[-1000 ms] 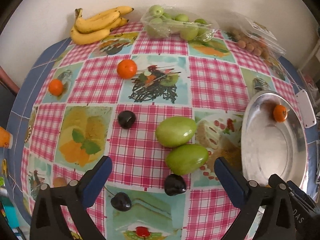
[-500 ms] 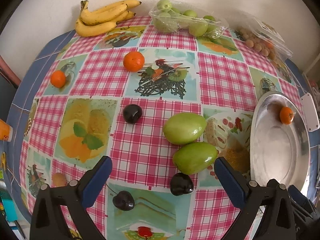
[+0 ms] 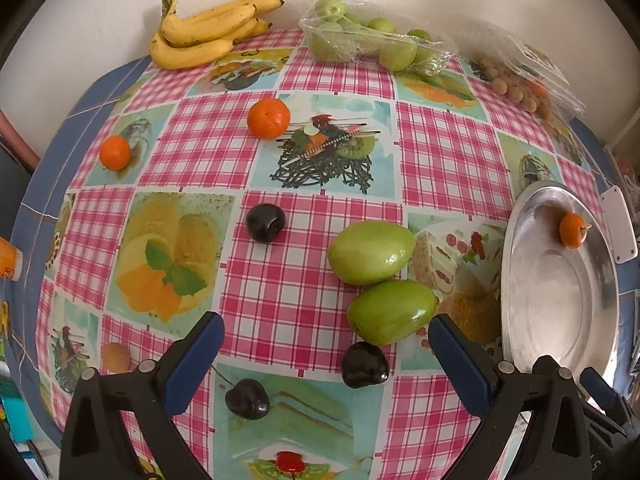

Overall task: Organize fruits
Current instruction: 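Withdraw both tools from the bowl toward the dark plums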

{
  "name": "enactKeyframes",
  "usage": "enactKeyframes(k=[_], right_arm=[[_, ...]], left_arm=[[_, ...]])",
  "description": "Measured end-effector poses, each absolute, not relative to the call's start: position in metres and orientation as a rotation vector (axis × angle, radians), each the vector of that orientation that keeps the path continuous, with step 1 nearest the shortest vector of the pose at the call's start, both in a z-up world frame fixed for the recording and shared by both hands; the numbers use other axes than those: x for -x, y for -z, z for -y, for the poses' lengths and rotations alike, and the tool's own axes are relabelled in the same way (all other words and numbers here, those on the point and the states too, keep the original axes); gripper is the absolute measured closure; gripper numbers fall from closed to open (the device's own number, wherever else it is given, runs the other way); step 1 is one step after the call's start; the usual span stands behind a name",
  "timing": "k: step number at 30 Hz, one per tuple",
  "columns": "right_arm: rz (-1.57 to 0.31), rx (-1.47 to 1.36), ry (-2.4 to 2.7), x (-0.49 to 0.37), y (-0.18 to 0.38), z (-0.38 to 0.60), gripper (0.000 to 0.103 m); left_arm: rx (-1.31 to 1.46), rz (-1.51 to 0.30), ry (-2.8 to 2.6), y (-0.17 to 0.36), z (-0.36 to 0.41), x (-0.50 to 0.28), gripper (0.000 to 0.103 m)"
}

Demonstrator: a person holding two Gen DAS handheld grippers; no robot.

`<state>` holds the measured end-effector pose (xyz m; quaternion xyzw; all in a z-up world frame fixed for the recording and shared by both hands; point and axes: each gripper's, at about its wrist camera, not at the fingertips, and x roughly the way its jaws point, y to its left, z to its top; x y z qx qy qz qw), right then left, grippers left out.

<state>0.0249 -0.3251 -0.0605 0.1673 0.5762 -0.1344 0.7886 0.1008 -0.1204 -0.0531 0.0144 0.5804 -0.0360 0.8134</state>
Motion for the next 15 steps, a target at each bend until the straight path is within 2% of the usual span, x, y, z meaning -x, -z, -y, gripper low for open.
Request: enactKeyframes(k=[15], right_arm=[[-1.201, -0.330, 0.231, -0.022, 0.050, 0.305, 0.003]], left_arm=[[0.022, -1.141, 0.112, 0.031, 0.095, -0.092, 0.000]])
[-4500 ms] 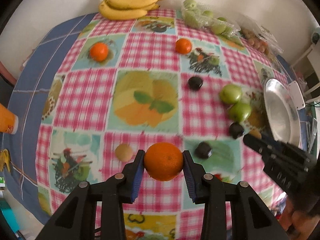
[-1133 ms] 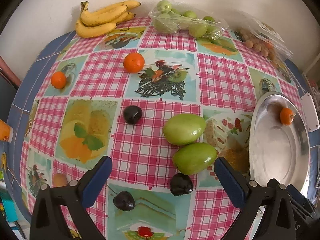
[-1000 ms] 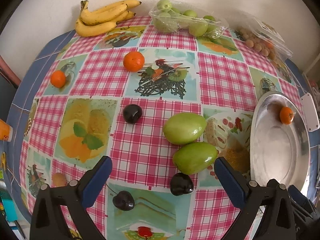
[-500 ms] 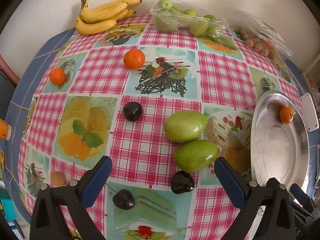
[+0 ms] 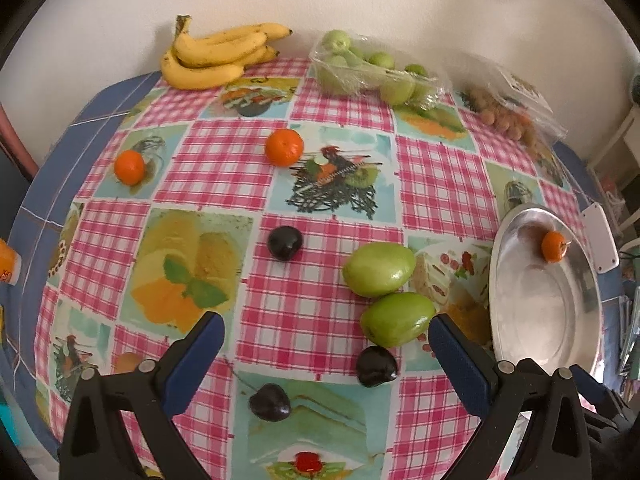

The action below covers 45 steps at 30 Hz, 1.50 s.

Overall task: Organize fruits
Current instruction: 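Withdraw both tools from the bowl toward the dark plums, then grasp a dark plum with the left tool while the right tool grasps another plum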

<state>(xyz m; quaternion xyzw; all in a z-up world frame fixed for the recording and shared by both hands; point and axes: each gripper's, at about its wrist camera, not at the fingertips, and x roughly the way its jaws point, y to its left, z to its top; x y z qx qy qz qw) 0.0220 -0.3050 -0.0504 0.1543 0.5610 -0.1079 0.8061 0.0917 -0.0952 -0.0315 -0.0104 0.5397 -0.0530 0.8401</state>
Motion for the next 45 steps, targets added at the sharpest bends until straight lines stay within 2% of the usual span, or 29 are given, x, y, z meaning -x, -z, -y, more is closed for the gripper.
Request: enactKeyframes(k=[12, 22, 31, 40, 43, 45], right_arm=[[-1.145, -0.259, 0.118, -0.032, 0.033, 0.253, 0.003], [-1.191, -0.236, -0.030, -0.045, 0.039, 0.194, 0.003], [-1.293, -0.191, -0.010, -0.052, 0.068, 0.176, 0.003], [-1.309, -0.177, -0.022, -0.055, 0.081, 0.171, 0.003], [-1.305, -0.177, -0.022, -0.054, 0.083, 0.172, 0.008], [-1.299, -0.181, -0.025, -0.054, 0.085, 0.170, 0.022]], left_arm=[[0.099, -1.123, 0.043, 0.016, 0.036, -0.088, 0.000], [0.181, -1.158, 0.012, 0.018, -0.004, -0.086, 0.000], [0.209, -1.275, 0.008, 0.049, -0.002, -0.091, 0.000], [0.215, -1.322, 0.006, 0.065, 0.003, -0.093, 0.003], [0.235, -1.332, 0.015, 0.066, 0.002, -0.093, 0.008], [0.239, -1.336, 0.018, 0.066, 0.003, -0.093, 0.012]])
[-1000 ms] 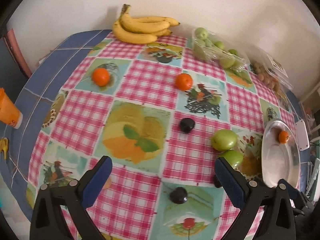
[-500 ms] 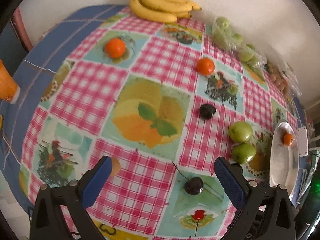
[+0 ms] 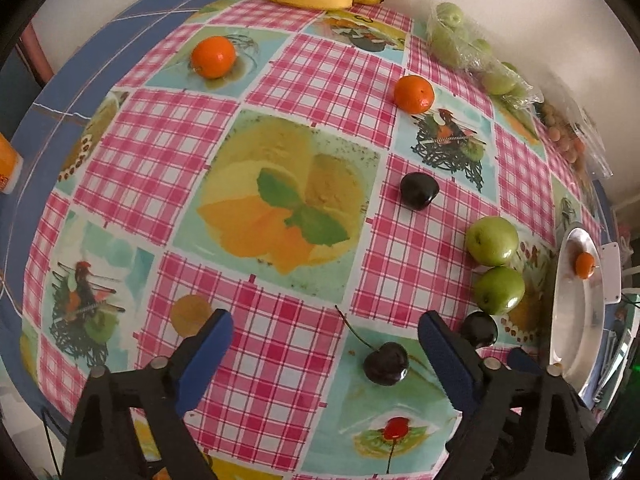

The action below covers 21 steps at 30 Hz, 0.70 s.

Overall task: Organize fruits
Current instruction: 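Grasp a dark plum with the left tool while the right tool grasps another plum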

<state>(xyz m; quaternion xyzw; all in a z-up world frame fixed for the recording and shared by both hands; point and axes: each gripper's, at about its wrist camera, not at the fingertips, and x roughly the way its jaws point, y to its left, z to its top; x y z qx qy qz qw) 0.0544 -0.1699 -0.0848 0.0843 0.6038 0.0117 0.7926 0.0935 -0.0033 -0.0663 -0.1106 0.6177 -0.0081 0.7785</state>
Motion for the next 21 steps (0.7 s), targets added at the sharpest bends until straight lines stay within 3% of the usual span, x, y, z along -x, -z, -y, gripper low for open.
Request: enactKeyframes(k=[6, 8, 11, 13, 17, 21], right_arm=[[-1.285, -0.172, -0.055, -0.057, 0.082, 0.160, 0.044], [-1.282, -0.172, -0.064, -0.059, 0.082, 0.157, 0.060], [-1.281, -0.183, -0.073, -0.060, 0.082, 0.156, 0.074], [-1.280, -0.195, -0.076, -0.060, 0.082, 0.158, 0.074], [-1.290, -0.206, -0.078, -0.059, 0.083, 0.161, 0.075], [-1.305, -0.227, -0.066, -0.054, 0.083, 0.166, 0.075]], left_arm=[[0.266, -1.356, 0.055, 0.070, 0.007, -0.092, 0.025], [0.269, -1.360, 0.064, 0.071, 0.010, -0.092, 0.025], [0.272, -1.363, 0.076, 0.072, 0.012, -0.090, 0.025], [0.276, -1.371, 0.090, 0.073, 0.015, -0.090, 0.035], [0.273, -1.387, 0.104, 0.076, 0.019, -0.090, 0.039], [0.269, -1.405, 0.129, 0.078, 0.024, -0.089, 0.052]])
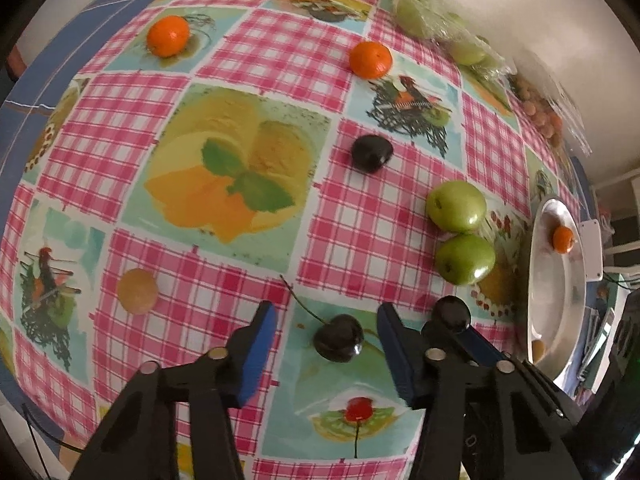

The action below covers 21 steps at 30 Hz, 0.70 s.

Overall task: Organize fruits
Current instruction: 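Grasp a dark plum with the left tool while the right tool grasps another plum, then carry both dark plums into the steel bowl and release them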

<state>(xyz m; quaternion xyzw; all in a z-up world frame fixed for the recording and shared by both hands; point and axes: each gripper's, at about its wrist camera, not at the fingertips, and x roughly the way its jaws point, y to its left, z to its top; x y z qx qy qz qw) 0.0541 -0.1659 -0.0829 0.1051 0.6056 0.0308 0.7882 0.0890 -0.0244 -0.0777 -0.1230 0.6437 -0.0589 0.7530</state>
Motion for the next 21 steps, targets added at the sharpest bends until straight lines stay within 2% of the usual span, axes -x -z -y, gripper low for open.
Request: enactKeyframes(k=[3, 5, 6, 13, 21], right_arm=[[-1.308, -0.222, -0.057, -0.050, 0.082, 0.171, 0.075], [-1.310, -0.231, -0.052, -0.049, 0.082, 0.173, 0.075], [-1.310, -0.236, -0.050, -0.049, 0.081, 0.174, 0.075], [-1.281, -0.257, -0.051, -0.040, 0.070, 0.186, 0.075], [-1.200, -0.290, -0.045, -0.032, 0.042, 0.203, 0.075]], left_arm=[[0.260, -1.419, 0.137, 0.081, 0.029, -0.089, 0.065], [0.254, -1.425, 0.142, 0.083, 0.032, -0.089, 0.069], [0.254, -1.427, 0.148, 0.084, 0.034, -0.089, 0.074], [0.267, -1.402, 0.157, 0.078, 0.036, -0.084, 0.076], [0.283, -1.306, 0.186, 0.046, 0.036, -0.080, 0.076]])
